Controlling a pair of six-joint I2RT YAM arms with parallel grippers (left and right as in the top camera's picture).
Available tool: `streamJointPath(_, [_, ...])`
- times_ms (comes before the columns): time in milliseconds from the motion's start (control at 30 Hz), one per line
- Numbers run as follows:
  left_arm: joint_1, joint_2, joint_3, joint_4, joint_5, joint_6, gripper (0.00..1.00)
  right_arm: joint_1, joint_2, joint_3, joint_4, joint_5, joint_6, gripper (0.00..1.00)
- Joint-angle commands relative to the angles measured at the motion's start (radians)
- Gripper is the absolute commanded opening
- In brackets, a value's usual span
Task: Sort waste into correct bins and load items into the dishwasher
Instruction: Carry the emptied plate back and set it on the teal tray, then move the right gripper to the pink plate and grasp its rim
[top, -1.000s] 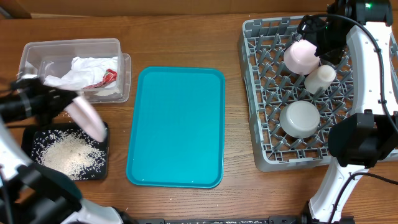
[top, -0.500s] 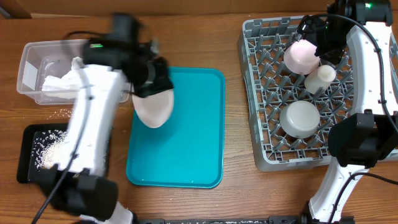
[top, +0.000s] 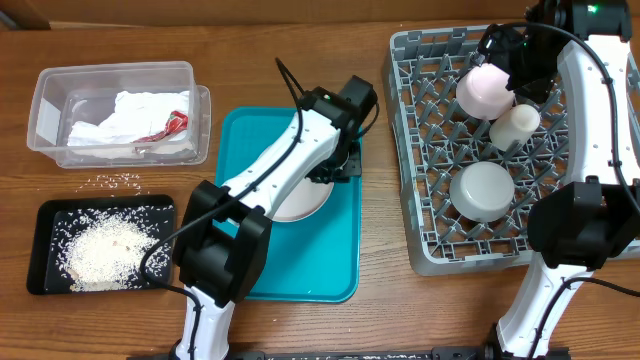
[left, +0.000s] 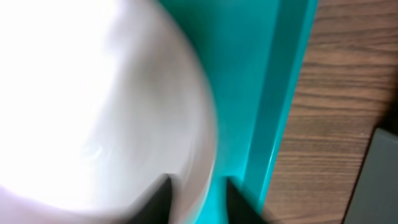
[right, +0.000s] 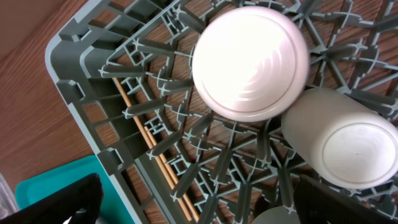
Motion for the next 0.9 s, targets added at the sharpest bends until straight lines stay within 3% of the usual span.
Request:
streamJointPath(0, [0.015, -0.021, -0.002, -0.026, -0.037, 0.008, 0.61, -0.002, -0.012, 0.028, 0.003, -0.006, 0.005, 1.0])
streamJointPath(33, [0.021, -0.021, 0.003, -0.035, -0.04, 0.016, 0.69, -0.002, -0.012, 0.028, 0.003, -0.006, 0.005, 1.0])
streamJointPath(67, [0.029, -0.026, 0.013, -0.05, -0.045, 0.023, 0.71, -0.002, -0.012, 0.028, 0.003, -0.006, 0.005, 1.0])
streamJointPath(500, [0.305, -0.158, 0.298, -0.224, -0.119, 0.023, 0.7, -0.002, -0.012, 0.028, 0.003, -0.006, 0.005, 1.0])
streamJointPath(633, [0.445, -0.254, 0.322, -0.224, -0.119, 0.021, 0.69, -0.002, -0.012, 0.028, 0.075, -0.11, 0.009, 1.0])
streamJointPath(767, [0.573, -0.303, 0.322, -0.236, -0.119, 0.021, 0.67, -0.002, -0.012, 0.028, 0.043, -0.271, 0.008, 1.0])
streamJointPath(800, [0.61, -0.309, 0.322, -0.241, -0.119, 0.021, 0.69, 0.002, -0.011, 0.025, 0.042, -0.341, 0.001, 1.0])
streamJointPath(833, [0.641, -0.31, 0.322, -0.246, -0.119, 0.021, 0.93, 0.008, -0.011, 0.021, 0.04, -0.374, 0.001, 1.0])
streamJointPath(867, [0.674, -0.31, 0.322, -0.251, -0.119, 0.021, 1.0, 0.019, -0.011, 0.015, 0.037, -0.401, -0.002, 1.0])
